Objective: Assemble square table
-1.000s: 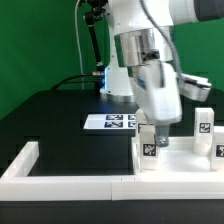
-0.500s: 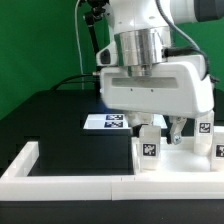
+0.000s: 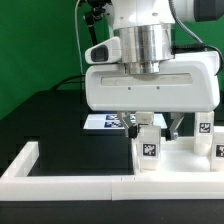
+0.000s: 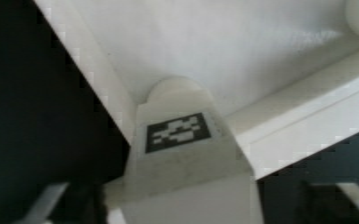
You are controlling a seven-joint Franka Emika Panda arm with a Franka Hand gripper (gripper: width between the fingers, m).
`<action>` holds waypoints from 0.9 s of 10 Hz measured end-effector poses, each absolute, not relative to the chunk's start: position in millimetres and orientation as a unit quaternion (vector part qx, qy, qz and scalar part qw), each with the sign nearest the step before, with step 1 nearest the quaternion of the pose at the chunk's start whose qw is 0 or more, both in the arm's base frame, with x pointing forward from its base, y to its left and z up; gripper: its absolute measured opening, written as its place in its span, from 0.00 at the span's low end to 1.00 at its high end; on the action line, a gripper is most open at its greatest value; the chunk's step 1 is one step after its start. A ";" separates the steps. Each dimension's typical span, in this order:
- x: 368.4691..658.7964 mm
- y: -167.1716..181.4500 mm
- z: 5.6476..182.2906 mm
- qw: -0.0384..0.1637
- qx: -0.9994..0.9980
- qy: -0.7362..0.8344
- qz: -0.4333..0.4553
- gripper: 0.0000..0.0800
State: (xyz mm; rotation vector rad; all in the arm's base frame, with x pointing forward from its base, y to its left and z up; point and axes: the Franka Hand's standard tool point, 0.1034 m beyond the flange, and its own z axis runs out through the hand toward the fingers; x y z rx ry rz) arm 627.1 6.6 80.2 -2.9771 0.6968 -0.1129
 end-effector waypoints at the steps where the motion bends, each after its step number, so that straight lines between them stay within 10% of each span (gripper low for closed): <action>1: 627.1 6.7 80.2 0.041 -0.971 0.233 -0.037 0.49; 9: 622.7 7.0 76.9 0.084 -0.705 0.705 0.002 0.37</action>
Offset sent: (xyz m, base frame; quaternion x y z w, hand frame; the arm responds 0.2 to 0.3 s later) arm 0.0000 0.0000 0.0000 0.0000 0.0000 0.1938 0.9810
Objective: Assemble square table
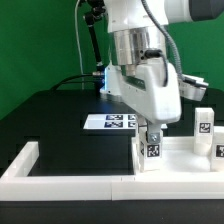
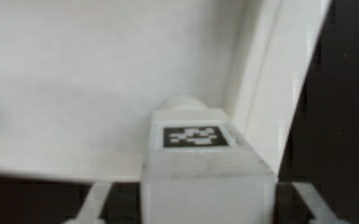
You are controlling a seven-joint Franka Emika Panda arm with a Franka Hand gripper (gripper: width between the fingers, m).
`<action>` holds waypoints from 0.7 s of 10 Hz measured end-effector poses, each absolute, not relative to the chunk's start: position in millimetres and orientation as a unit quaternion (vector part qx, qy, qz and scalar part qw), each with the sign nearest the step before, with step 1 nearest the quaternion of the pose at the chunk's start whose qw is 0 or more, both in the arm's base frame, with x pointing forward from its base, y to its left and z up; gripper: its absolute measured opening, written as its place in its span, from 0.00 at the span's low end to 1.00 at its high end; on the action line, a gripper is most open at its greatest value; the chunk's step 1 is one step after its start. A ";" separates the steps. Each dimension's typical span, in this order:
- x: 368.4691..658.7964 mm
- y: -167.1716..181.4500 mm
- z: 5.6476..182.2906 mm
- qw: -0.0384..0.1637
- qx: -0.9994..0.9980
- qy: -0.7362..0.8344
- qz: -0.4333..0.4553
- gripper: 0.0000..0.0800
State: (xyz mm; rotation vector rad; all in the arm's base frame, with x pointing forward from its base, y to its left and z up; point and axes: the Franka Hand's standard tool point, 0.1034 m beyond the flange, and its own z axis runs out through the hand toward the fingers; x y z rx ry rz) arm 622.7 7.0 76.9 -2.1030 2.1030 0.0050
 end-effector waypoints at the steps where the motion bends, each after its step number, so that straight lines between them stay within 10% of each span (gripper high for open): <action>1: 622.4 5.5 76.7 0.093 -0.673 0.734 0.006 0.37; 3: 621.7 6.9 75.5 0.094 -0.628 0.773 0.015 0.37; 7: 623.9 14.3 76.9 0.074 -0.789 0.609 -0.015 0.80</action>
Offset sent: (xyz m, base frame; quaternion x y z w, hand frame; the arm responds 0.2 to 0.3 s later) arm 0.0000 0.0000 0.0000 0.0000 0.0000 -0.0650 0.9979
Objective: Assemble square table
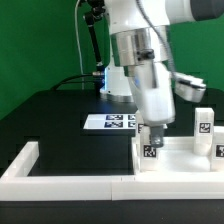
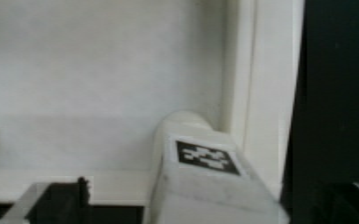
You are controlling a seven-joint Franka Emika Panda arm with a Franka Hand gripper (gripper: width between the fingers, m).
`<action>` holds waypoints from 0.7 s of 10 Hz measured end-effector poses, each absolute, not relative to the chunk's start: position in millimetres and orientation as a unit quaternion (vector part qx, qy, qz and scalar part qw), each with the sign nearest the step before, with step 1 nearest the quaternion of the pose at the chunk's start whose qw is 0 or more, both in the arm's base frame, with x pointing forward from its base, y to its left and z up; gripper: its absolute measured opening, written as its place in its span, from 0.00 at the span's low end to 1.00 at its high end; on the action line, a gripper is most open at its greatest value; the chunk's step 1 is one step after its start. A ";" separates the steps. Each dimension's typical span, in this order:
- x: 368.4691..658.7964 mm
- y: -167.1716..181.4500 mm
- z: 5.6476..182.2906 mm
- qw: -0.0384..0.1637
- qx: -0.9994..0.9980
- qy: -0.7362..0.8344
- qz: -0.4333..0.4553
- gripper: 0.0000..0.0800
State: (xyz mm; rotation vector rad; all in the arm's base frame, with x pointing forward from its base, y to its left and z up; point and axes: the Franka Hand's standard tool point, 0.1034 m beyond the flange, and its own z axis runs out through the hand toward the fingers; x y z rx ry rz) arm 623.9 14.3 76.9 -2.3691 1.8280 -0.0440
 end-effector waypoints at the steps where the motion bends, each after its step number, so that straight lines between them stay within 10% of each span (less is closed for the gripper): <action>1: 623.8 11.9 76.5 0.073 -0.799 0.597 -0.016 0.80; 7: 628.3 8.1 78.6 0.052 -0.949 0.309 -0.037 0.81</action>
Offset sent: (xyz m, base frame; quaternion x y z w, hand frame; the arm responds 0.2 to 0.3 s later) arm 0.0000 0.0000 0.0000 0.0000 0.0000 -0.1296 0.9916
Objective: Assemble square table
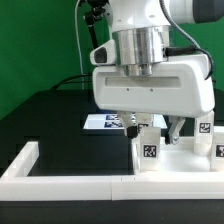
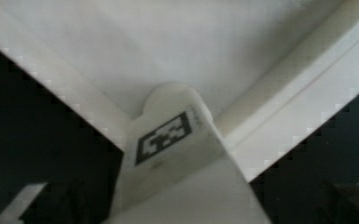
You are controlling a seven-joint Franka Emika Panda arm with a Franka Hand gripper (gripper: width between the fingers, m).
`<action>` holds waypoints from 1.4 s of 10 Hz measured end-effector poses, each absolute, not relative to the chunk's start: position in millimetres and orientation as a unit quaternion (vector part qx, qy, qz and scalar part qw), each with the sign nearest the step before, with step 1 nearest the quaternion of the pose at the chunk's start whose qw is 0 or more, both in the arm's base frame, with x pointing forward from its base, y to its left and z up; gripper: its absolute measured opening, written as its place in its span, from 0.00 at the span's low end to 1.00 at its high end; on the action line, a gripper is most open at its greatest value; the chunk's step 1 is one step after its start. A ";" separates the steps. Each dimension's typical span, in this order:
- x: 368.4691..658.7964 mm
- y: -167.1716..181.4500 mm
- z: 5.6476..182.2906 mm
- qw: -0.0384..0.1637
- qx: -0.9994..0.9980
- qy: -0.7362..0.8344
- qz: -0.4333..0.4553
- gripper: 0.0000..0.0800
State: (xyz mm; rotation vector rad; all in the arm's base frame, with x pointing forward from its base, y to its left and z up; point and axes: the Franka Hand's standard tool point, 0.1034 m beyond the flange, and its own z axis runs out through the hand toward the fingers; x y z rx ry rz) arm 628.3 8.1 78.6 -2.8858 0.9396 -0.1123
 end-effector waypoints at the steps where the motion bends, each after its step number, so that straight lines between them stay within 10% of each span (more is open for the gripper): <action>1: 628.0 7.7 78.1 0.053 -0.947 0.315 -0.036 0.81; 4: 626.5 5.3 76.9 0.051 -0.944 0.324 -0.035 0.37; 14: 624.9 6.8 74.8 0.099 -0.562 0.821 0.023 0.37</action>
Offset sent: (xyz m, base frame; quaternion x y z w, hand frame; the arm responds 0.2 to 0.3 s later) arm 0.0000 0.0000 0.0000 0.0000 0.0000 0.0000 1.0000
